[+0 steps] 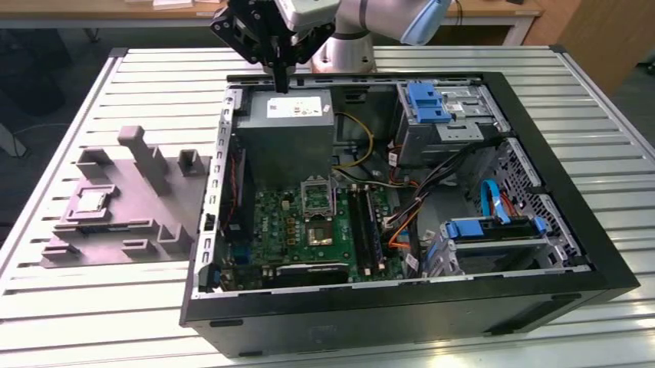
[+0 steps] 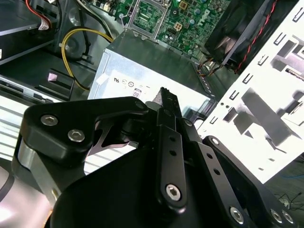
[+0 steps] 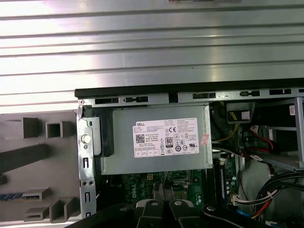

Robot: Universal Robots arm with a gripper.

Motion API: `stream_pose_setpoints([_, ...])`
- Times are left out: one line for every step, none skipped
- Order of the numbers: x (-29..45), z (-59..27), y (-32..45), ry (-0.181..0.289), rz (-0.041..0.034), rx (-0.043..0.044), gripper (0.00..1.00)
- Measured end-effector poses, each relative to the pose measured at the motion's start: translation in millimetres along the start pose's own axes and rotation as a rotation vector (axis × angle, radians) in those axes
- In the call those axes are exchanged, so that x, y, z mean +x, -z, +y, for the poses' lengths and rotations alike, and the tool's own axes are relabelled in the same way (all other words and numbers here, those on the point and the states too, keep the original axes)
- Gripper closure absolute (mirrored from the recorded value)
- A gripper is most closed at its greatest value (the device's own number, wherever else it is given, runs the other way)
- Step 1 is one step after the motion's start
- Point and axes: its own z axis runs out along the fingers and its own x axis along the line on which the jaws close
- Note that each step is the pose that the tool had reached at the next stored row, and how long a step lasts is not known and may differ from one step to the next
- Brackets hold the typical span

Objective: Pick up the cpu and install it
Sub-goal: 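Reach for the cpu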

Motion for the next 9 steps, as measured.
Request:
stream_pose_setpoints([0.3, 0.0, 0.0, 0.000, -0.0001, -0.0001, 0.89])
stream_pose_setpoints([0.5, 0.0, 0.0, 0.000, 0.0000, -0.0001, 0.89])
stream_pose_setpoints([0.6, 0.0, 0.0, 0.000, 0.0000, 0.0000, 0.89])
stream_pose_setpoints([0.8, -0.1, 0.0, 0.000, 0.0000, 0.0000, 0.89])
stream_pose_setpoints([1.0, -0.1, 0.0, 0.000, 0.0000, 0.0000, 0.89])
stream_pose_setpoints([1.2, -0.1, 0.1, 0.000, 0.0000, 0.0001, 0.89])
stream_pose_setpoints([1.3, -0.1, 0.0, 0.000, 0.0000, 0.0000, 0.89])
stream_pose_setpoints([2.0, -0.1, 0.0, 0.000, 0.0000, 0.0000, 0.89])
stream_pose_setpoints([2.6, -0.2, 0.0, 0.000, -0.0001, 0.0000, 0.89])
